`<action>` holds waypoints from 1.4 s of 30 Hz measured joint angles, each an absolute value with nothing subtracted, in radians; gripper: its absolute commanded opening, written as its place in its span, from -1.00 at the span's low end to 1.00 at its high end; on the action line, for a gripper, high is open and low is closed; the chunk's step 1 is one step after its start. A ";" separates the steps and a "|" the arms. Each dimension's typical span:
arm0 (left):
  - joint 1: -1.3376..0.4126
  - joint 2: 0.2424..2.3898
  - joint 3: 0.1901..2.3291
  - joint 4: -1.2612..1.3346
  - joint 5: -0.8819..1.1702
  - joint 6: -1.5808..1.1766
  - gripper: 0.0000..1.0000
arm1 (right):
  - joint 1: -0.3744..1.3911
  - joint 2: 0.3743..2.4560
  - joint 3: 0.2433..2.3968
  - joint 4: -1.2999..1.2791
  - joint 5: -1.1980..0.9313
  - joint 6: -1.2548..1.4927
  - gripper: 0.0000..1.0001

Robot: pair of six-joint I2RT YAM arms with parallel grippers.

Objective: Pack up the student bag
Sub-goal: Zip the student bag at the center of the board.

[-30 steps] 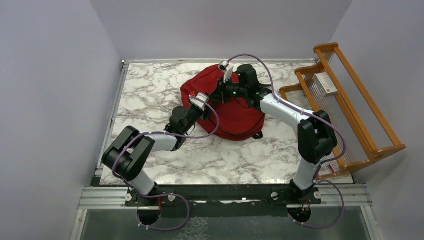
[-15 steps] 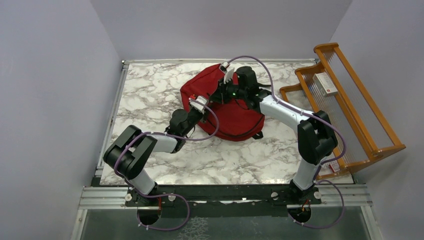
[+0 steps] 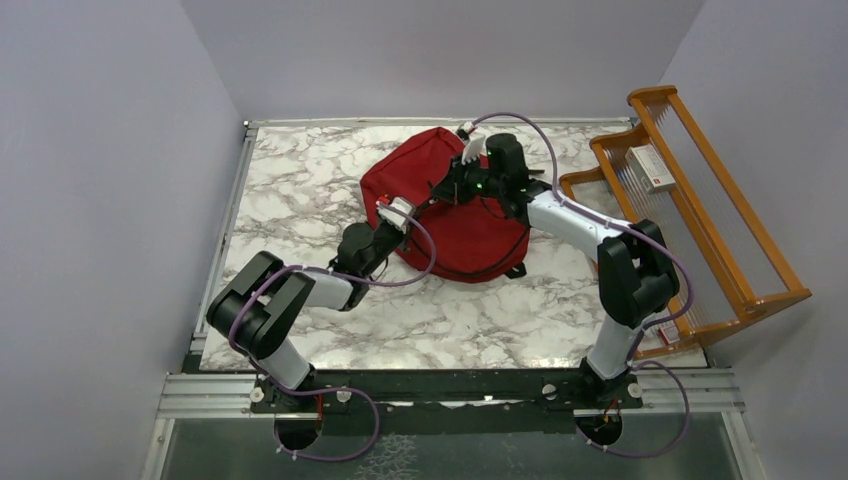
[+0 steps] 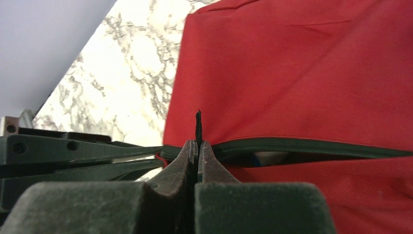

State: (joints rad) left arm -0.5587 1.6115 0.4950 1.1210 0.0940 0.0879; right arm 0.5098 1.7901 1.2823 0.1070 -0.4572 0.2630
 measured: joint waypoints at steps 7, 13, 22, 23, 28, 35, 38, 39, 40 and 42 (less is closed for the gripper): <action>-0.559 1.597 0.454 1.119 0.084 0.082 -1.00 | 0.460 1.787 1.261 0.130 -0.401 0.260 -0.99; -0.559 1.560 0.419 1.115 0.064 0.064 -1.00 | 0.427 1.787 1.259 0.144 -0.367 0.253 -0.99; -0.558 1.508 0.356 1.100 0.025 0.029 -1.00 | 0.358 1.818 1.275 0.165 -0.332 0.236 -0.99; -0.559 1.504 0.347 1.094 0.017 0.022 -1.00 | 0.348 1.829 1.283 0.165 -0.322 0.233 -0.99; -0.559 1.481 0.321 1.088 0.006 -0.004 -1.00 | 0.307 1.878 1.307 0.153 -0.301 0.228 -0.99; -0.559 1.460 0.313 1.081 0.002 -0.019 -1.00 | 0.298 1.937 1.335 0.116 -0.313 0.228 -0.99; -0.559 1.457 0.313 1.071 0.001 -0.026 -0.96 | 0.291 1.949 1.336 0.115 -0.344 0.223 -0.98; -0.559 1.457 0.314 1.063 0.001 -0.030 -0.80 | 0.288 1.951 1.336 0.115 -0.361 0.218 -0.96; -0.558 1.455 0.317 1.055 0.002 -0.035 -0.52 | 0.284 1.953 1.338 0.115 -0.381 0.212 -0.94; -0.558 1.444 0.328 1.028 0.002 -0.048 -0.05 | 0.273 1.957 1.348 0.111 -0.425 0.197 -0.83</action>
